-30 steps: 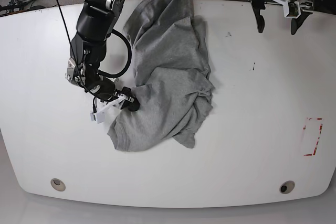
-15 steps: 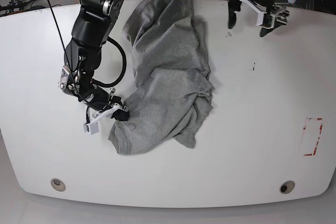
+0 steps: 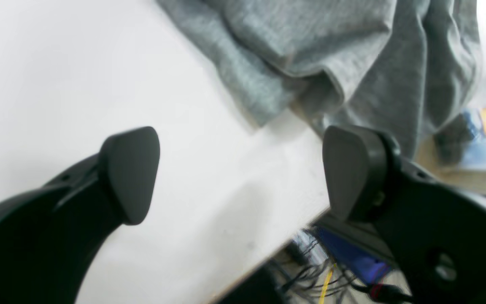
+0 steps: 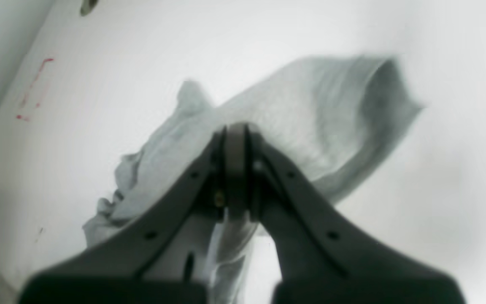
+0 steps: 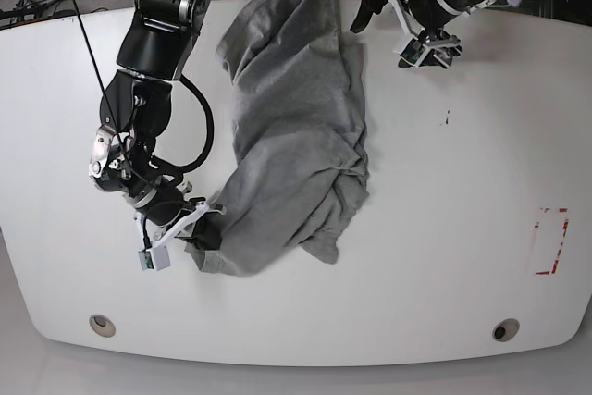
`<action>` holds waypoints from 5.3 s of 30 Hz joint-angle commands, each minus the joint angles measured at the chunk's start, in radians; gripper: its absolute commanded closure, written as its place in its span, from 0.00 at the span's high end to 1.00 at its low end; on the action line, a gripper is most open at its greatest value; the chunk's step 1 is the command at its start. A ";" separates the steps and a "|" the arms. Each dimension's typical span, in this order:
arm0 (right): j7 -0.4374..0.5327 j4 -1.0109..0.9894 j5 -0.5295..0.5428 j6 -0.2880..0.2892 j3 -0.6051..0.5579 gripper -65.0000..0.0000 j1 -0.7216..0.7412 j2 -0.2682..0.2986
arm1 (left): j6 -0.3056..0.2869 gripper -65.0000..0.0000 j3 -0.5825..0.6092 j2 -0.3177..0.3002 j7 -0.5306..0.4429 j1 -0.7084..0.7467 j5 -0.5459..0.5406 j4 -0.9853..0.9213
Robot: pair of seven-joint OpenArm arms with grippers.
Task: Fold the T-shirt properly
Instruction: 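Reach the left gripper to the shirt's opposite edge and grasp it, then pull the shirt taut between both grippers, stretching it apart, then lift the shirt with both grippers and lay it flat across the table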
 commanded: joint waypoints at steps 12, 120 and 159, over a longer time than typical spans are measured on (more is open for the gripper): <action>0.028 0.086 0.009 0.009 -0.080 0.00 0.181 0.083 | -0.004 0.88 0.061 -0.007 0.051 -0.049 -0.009 -0.023; 0.129 -0.527 0.045 0.009 0.082 0.19 0.084 0.064 | -0.004 0.00 -0.231 -0.124 0.051 -0.205 -0.008 -0.086; 0.037 -0.139 0.041 0.009 -0.192 0.00 0.472 0.188 | -0.004 0.00 -0.226 -0.124 0.458 -0.917 0.085 -0.084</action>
